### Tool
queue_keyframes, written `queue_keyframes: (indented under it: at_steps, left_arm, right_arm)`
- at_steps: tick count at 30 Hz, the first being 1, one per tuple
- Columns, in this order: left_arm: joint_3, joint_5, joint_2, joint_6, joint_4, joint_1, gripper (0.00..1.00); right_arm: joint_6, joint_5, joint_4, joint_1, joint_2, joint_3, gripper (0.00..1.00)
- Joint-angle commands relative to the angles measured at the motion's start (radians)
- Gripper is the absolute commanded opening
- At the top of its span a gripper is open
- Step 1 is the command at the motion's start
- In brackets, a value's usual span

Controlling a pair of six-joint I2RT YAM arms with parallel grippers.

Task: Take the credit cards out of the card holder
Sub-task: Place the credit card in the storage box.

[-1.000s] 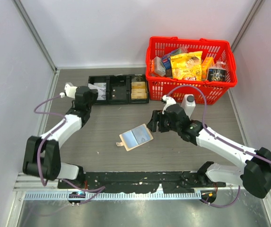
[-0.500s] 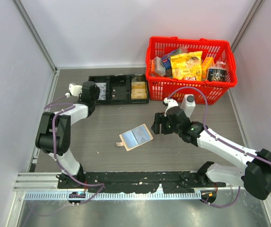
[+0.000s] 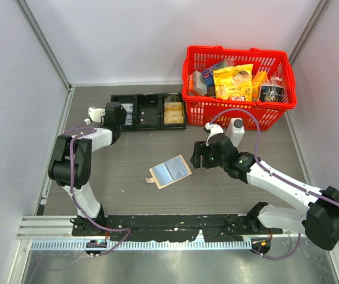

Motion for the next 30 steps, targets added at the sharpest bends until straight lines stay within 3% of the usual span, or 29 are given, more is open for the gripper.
queue_keyframes:
  at_steps: [1,4,15,24,30]
  left_arm:
    - [0.027,0.008,-0.014,-0.006,-0.022,0.005,0.24]
    - [0.03,0.026,-0.048,0.014,-0.051,0.005,0.31]
    - [-0.046,0.081,-0.33,0.092,-0.263,0.0,0.4]
    - [-0.101,0.336,-0.488,0.362,-0.557,-0.065,0.48]
    - [-0.152,0.384,-0.6,0.546,-0.772,-0.174,0.54]
  right_arm:
    - [-0.009,0.028,-0.004,-0.004,-0.036,0.017,0.7]
    - [0.002,0.028,-0.007,-0.004,-0.049,0.015,0.7]
    - [0.006,0.01,-0.021,-0.004,-0.057,0.036,0.7]
    - [0.006,-0.042,-0.018,-0.002,0.061,0.099,0.7]
    - [0.022,-0.111,-0.021,-0.002,0.145,0.135,0.7]
